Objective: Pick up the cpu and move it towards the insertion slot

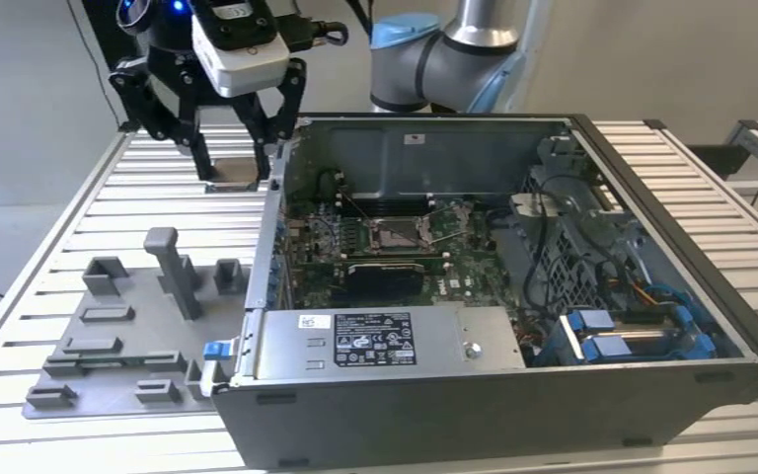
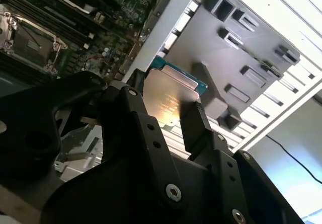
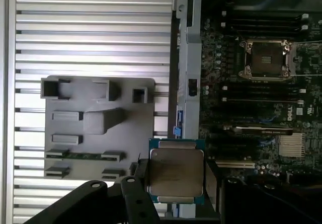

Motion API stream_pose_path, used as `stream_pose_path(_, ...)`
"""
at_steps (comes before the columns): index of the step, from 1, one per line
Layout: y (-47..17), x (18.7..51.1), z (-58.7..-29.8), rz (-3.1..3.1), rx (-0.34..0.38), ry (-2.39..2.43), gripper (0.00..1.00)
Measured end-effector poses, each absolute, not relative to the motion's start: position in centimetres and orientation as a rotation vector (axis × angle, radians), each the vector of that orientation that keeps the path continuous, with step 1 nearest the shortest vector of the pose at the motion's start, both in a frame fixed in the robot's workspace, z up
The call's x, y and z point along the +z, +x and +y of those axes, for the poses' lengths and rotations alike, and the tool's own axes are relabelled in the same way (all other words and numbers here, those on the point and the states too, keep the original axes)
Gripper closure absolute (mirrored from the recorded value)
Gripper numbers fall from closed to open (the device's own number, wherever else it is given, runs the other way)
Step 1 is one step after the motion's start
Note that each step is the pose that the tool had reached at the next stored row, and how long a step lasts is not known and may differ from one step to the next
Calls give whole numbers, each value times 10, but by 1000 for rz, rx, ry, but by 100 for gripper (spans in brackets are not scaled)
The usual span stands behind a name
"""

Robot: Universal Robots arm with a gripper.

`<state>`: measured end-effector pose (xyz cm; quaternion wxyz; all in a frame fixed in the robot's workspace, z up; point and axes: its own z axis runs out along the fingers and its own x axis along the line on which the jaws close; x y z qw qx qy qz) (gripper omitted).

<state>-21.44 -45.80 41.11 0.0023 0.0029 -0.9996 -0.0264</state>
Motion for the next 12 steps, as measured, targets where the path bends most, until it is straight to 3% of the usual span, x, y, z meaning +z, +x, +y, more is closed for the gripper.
stream_pose_path(12,-188,411,-458,-3136,-83,9,100)
